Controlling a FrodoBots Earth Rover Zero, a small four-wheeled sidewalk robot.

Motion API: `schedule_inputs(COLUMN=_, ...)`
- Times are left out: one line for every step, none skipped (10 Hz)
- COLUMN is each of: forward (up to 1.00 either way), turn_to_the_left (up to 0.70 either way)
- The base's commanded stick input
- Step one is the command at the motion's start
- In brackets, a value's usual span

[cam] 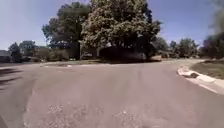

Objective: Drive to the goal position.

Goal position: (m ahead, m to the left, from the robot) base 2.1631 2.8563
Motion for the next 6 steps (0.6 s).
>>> schedule_inputs(forward=0.7, turn_to_the_left=0.0)
schedule_inputs(forward=0.7, turn_to_the_left=0.0)
schedule_inputs(forward=0.7, turn_to_the_left=0.0)
schedule_inputs(forward=0.7, turn_to_the_left=0.0)
schedule_inputs(forward=0.7, turn_to_the_left=0.0)
schedule_inputs(forward=0.7, turn_to_the_left=0.0)
